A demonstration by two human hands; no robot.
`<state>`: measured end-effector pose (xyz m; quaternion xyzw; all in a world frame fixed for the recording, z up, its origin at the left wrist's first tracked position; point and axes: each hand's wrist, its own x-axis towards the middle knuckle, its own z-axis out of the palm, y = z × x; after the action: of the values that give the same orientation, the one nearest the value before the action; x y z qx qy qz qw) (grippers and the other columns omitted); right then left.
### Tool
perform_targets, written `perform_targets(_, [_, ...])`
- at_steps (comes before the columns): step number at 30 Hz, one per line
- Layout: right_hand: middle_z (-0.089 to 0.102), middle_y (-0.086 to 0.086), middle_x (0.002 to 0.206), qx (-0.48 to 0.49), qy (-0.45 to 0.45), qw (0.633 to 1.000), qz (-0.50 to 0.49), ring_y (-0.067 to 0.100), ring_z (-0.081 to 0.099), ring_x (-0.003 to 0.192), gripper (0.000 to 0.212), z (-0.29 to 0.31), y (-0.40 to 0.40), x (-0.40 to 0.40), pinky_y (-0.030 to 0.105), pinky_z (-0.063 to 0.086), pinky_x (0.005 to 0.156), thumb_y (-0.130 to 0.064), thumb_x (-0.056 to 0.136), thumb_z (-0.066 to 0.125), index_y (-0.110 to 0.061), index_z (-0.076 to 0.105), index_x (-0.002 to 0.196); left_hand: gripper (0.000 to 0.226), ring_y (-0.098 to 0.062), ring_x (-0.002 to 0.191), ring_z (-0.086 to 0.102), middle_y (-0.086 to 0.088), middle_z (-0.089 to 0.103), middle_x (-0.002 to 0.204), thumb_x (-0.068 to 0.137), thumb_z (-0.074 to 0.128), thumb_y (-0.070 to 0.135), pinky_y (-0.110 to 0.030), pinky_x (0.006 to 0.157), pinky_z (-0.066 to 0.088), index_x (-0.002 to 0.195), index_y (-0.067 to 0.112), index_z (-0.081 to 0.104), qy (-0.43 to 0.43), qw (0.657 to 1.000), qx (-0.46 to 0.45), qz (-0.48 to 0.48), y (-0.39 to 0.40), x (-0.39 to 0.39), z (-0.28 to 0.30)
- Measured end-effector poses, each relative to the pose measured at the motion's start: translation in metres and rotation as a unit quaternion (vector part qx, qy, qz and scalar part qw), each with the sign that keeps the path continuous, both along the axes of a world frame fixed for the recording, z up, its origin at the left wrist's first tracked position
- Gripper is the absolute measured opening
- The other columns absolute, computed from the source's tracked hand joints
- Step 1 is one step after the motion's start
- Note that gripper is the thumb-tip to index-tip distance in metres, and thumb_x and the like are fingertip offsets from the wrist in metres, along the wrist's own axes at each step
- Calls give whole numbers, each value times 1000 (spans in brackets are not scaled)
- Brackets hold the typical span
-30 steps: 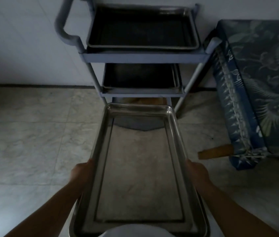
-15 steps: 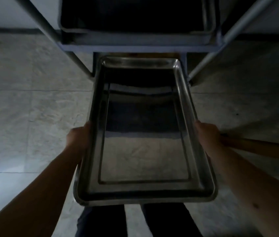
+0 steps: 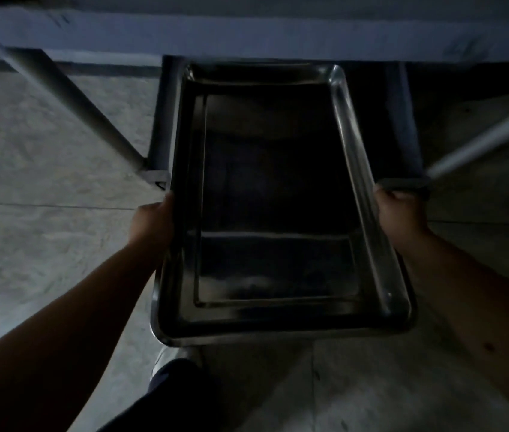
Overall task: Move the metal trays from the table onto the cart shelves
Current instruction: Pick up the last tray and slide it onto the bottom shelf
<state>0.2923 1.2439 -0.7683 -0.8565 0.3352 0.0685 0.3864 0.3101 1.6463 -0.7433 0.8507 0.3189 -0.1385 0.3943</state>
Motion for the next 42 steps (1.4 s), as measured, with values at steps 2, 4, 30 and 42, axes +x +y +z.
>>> perform_targets(2, [66,23,84,-20,-41,999,-20,34,62,85,51,-20,4,19,36,43,77,-50,90,52,-2,68,82,63,-26,67,64,-14,68,74,97,46,62,-36,62,50,80,6,71,-16,1000,-3,-3,2,19,-15])
perform_targets(4, [64,23,76,-45,-56,997,-31,36,60,78,50,-34,9,34,35,37,69,-46,92,53,-4,61,65,60,-22,61,59,-11,62,67,100,44,57,-32,55,45,72,9,65,-39,999,1,-20,4,33,-26])
perform_targets(30, [36,18,144,-246,-77,955,-146,38,32,131,68,1,74,-27,47,29,102,-56,85,52,-17,39,139,60,-21,78,68,-4,68,85,82,61,70,-33,62,54,106,14,64,-53,979,-169,102,25,83,-46])
perform_targets(42, [63,-7,56,296,-161,897,-285,5,60,53,31,-26,138,-81,26,50,59,-41,98,44,-18,59,84,55,-33,99,71,-16,70,114,95,61,49,-44,81,60,128,4,61,-76,940,-329,55,5,63,-43])
